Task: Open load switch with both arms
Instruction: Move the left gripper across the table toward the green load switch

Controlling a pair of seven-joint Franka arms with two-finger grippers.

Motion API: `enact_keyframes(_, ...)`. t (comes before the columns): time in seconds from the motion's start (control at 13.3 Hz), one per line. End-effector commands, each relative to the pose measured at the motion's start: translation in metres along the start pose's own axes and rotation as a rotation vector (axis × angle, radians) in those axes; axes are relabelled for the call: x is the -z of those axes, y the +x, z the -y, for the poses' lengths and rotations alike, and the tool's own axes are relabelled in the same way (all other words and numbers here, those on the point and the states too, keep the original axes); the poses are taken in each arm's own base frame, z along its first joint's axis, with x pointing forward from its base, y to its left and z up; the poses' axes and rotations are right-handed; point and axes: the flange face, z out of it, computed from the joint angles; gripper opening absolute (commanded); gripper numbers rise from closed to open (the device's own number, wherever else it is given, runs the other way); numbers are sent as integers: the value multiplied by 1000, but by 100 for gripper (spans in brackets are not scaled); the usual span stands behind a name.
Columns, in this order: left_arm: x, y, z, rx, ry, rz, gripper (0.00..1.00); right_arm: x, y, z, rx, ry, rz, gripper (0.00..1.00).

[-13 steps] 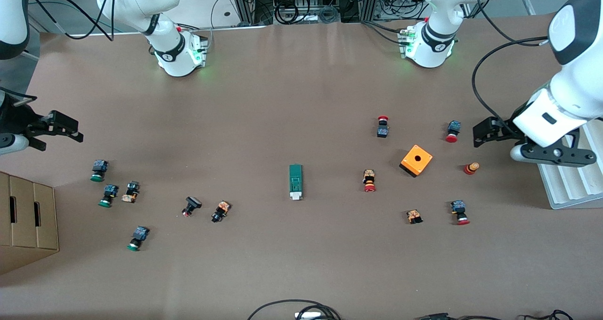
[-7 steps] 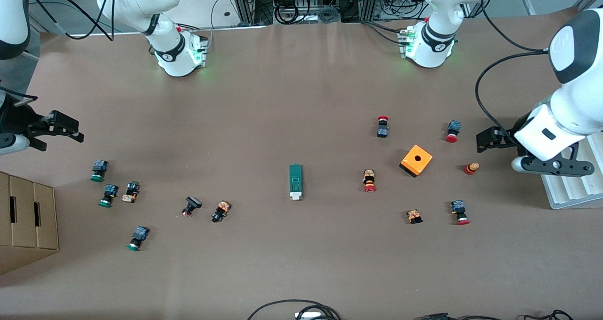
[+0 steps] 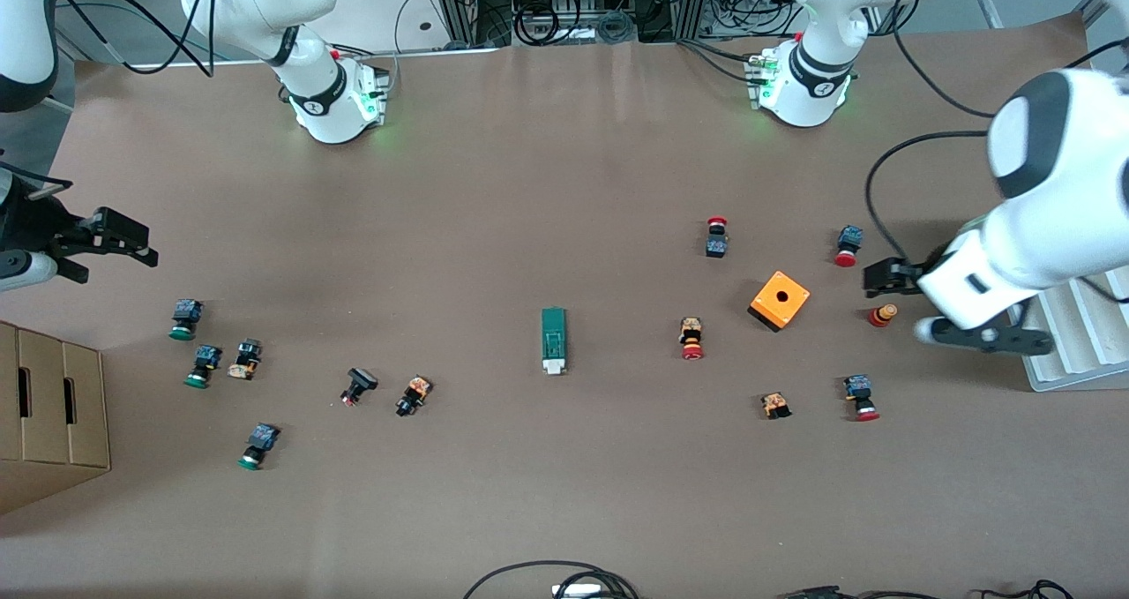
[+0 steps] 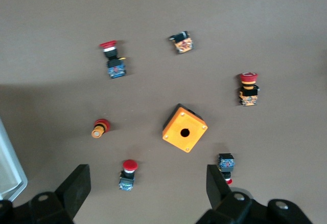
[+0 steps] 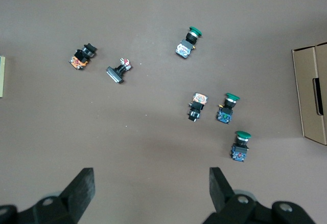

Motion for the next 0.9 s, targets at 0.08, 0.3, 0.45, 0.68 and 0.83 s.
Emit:
enact_keyframes(0.08, -11, 21, -19, -30, 5, -33, 100, 2, 4, 1, 10, -23, 2, 100)
enact_keyframes(0.3, -27, 36, -56, -92, 40, -81, 100, 2, 4, 1, 11, -22, 2, 100)
enact_keyframes(0.45, -38, 45, -76, -156, 142, -135, 100, 2, 3, 1, 11, -21, 3, 100)
enact_keyframes(0.68, -57, 46, -107, -108, 139, -118, 100, 2, 4, 0, 8, -17, 0, 100)
enact_keyframes(0.83, -58, 41, -138, -97, 143, -121, 100, 2, 4, 0, 8, -17, 0, 100)
